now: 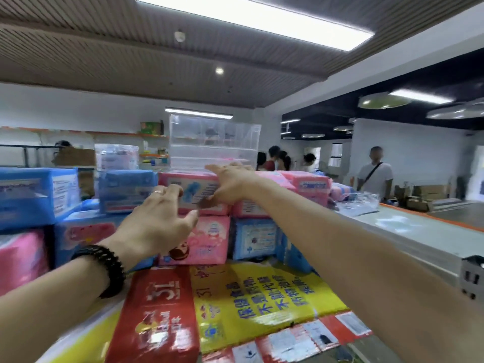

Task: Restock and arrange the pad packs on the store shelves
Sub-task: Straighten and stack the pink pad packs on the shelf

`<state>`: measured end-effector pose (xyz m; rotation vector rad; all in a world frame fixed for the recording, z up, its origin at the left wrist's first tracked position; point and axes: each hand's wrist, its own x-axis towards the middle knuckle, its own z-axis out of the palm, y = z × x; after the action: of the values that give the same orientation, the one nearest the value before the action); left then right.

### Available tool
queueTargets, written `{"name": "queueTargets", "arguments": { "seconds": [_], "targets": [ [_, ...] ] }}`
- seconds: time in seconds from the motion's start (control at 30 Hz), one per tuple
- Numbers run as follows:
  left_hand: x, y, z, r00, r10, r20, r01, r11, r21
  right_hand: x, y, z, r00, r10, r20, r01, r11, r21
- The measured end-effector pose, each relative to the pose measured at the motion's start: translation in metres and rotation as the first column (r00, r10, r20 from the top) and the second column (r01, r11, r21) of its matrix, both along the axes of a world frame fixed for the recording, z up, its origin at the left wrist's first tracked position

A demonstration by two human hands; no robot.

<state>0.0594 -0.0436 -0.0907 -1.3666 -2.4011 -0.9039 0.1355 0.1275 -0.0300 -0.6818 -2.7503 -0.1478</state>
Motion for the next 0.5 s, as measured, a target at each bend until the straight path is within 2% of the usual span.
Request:
{"name": "queueTargets", "arguments": {
  "seconds": [0.2,0.33,0.43,0.5],
  "targets": [
    [0.001,-0.010,-0.010,1.000,-0.024,0.007,0.024,0.999,0.041,-0.021,0.014,0.028,0.974,0.080,0.214,-0.022,0.965,-0.261],
    [-0.005,-0.017,-0.015,0.999,-0.028,0.030,0.026,0.998,0.055,-0.026,0.020,0.023,0.990,0.090,0.112,-0.049,0.945,-0.323],
    [-0.007,-0.025,-0.014,0.998,-0.011,0.063,0.007,0.998,0.060,-0.019,0.016,0.015,0.990,0.138,-0.019,-0.138,0.960,-0.245],
    [-0.004,-0.033,-0.010,0.996,-0.031,0.082,0.026,0.997,0.068,-0.013,0.011,0.010,0.988,0.136,-0.078,-0.137,0.991,-0.009]
  ]
}}
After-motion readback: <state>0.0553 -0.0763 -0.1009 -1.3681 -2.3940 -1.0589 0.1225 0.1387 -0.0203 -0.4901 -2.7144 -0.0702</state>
